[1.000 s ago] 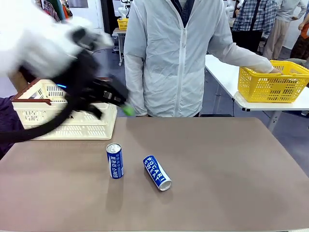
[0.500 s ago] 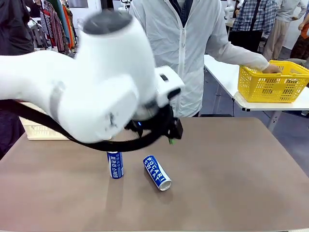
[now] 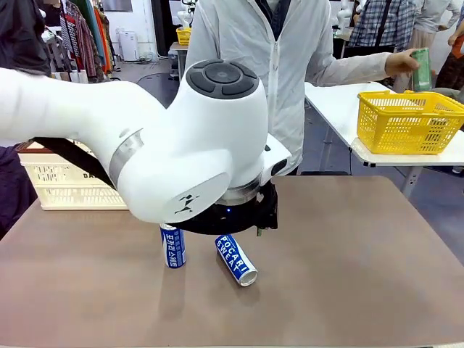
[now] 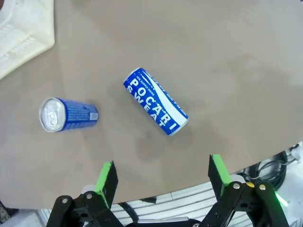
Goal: Place the drinks into the Shopping basket.
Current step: Pick up one drink and place it into the Shopping basket.
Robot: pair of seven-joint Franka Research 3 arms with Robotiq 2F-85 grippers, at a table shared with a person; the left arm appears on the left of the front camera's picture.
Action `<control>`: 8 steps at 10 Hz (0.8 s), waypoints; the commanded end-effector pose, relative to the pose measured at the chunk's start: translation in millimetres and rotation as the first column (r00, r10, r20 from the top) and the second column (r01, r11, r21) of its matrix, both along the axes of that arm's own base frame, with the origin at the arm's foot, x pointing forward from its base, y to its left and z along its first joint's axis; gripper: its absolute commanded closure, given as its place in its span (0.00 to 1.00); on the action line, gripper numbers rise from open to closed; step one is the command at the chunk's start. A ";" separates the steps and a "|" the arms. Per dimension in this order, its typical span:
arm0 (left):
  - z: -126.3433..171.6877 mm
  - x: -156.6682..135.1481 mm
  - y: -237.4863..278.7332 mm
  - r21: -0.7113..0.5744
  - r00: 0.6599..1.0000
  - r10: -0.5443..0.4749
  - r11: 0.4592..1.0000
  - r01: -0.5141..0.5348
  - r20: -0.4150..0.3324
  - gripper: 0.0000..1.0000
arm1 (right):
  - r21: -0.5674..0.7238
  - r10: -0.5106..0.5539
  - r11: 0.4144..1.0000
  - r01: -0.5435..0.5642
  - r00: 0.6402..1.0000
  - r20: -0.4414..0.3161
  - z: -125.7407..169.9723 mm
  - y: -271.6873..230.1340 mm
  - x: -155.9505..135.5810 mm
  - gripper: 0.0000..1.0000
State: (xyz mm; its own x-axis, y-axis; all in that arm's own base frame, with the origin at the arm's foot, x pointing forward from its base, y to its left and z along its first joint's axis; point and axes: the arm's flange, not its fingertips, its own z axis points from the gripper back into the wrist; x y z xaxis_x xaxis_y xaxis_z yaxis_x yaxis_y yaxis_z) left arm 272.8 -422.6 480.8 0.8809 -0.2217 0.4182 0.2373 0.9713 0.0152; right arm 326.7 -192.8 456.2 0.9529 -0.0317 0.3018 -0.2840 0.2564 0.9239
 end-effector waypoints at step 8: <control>-65.6 97.7 -31.8 -0.026 0.945 0.238 0.968 -0.250 -0.227 0.00 | -0.008 0.017 1.000 -0.017 1.000 0.011 2.7 -2.3 -3.2 0.00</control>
State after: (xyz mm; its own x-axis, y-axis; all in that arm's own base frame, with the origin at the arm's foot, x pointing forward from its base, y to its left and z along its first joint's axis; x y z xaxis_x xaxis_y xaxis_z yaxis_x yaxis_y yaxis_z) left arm 370.6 -428.3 405.7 0.9760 -0.0263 0.2162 0.0512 0.9925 -0.1108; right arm 326.6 -192.8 456.3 0.9528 -0.0319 0.3018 -0.2841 0.2563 0.9239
